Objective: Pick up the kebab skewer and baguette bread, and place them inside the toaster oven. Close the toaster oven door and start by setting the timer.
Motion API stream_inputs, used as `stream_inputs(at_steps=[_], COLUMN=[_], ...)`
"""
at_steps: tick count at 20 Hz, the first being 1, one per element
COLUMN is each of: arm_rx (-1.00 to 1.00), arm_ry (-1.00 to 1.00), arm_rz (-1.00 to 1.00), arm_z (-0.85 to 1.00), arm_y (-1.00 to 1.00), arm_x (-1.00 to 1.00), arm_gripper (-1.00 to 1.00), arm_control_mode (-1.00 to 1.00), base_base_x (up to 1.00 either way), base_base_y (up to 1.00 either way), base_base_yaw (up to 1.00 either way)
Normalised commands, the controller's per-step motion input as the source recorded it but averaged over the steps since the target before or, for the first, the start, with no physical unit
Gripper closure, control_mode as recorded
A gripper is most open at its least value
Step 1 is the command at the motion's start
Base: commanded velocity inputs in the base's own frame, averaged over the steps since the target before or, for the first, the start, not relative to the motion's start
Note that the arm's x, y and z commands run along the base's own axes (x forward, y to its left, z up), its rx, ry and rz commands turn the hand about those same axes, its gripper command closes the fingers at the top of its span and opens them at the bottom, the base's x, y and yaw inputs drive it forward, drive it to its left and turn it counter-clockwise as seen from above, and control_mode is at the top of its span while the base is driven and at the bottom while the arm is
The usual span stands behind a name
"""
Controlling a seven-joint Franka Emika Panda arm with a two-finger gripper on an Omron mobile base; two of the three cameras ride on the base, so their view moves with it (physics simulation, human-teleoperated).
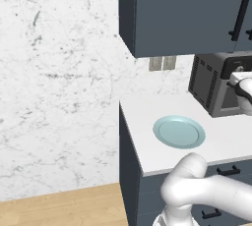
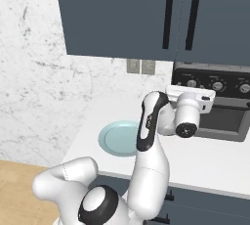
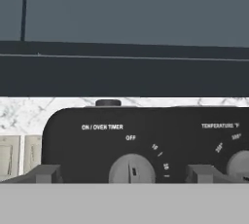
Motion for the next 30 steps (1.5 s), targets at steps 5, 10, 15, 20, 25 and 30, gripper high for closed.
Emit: stream_inputs(at_steps=[5,10,15,20,25,30], arm_rx=[0.00,0.00,0.00,0.00,0.00,0.00], arm_ry=[0.00,0.00,0.00,0.00,0.00,0.00], arm_rz=[0.02,0.01,0.01,0.00,0.00,0.00], arm_z=[0.00,-0.02,-0.05,-0.01,0.00,-0.01], arm_y=[-0.06,0.00,0.00,0.00,0.00,0.00], arm_x=[0.21,0.13,0.05,0.12,0.12,0.01], arm_gripper=[-1.00,-1.00,-1.00,-1.00,-1.00,-1.00], arm_control_mode=[-1.00,-1.00,-1.00,-1.00,-1.00,-1.00], base_base_x=[0.00,0.00,0.00,0.00,0.00,0.00], base_base_y=[0.00,0.00,0.00,0.00,0.00,0.00], base_base_yaw=[0.00,0.00,0.00,0.00,0.00,0.00])
